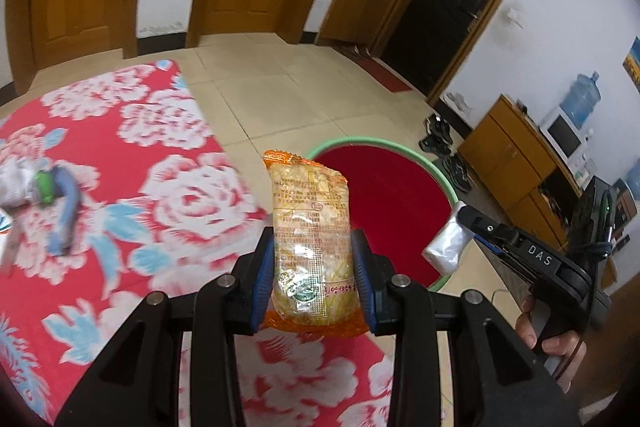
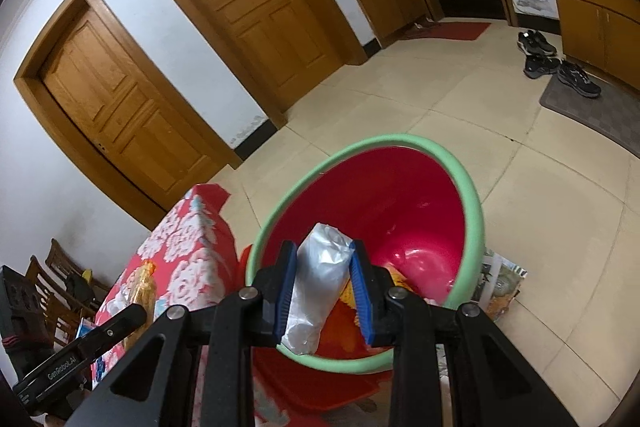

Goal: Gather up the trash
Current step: 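Open both grippers to drop the bags into the bucket, then move both grippers back over the table toward the white medicine box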

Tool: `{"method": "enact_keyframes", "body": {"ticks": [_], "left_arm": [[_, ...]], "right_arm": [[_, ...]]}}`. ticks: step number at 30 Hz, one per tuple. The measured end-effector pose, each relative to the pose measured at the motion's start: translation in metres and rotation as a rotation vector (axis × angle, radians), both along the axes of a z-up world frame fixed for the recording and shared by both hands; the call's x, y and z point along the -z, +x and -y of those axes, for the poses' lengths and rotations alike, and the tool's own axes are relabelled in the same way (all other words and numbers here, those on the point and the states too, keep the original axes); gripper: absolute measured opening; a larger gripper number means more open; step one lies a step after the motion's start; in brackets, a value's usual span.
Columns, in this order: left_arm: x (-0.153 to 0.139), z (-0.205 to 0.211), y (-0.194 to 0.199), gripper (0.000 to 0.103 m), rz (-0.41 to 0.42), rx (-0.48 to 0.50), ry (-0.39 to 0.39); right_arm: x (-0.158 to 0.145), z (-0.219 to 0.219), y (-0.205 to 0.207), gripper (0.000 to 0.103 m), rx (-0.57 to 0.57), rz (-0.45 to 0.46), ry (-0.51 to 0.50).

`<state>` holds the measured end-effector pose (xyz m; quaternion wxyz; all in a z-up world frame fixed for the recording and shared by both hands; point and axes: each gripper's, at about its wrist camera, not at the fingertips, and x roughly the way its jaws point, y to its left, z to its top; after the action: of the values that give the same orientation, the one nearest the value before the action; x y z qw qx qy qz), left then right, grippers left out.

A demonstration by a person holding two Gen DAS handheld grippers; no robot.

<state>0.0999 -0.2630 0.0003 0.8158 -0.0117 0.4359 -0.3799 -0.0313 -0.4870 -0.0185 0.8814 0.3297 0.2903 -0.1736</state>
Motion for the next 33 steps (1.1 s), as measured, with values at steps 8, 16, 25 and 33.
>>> {"method": "enact_keyframes", "body": {"ticks": [8, 16, 25, 33], "left_arm": [[0.016, 0.045, 0.001, 0.037, -0.021, 0.084, 0.04], [0.022, 0.069, -0.003, 0.051, -0.017, 0.107, 0.062], [0.013, 0.053, 0.0, 0.052, -0.013, 0.063, 0.05], [0.003, 0.014, 0.007, 0.052, -0.015, -0.034, 0.035]], "right_arm": [[0.006, 0.015, -0.004, 0.031, 0.042, -0.02, -0.01], [0.005, 0.022, -0.008, 0.04, 0.052, -0.018, -0.017], [0.002, 0.021, -0.013, 0.052, 0.055, -0.001, -0.02], [-0.001, 0.006, -0.014, 0.059, 0.022, 0.01, -0.014]]}}
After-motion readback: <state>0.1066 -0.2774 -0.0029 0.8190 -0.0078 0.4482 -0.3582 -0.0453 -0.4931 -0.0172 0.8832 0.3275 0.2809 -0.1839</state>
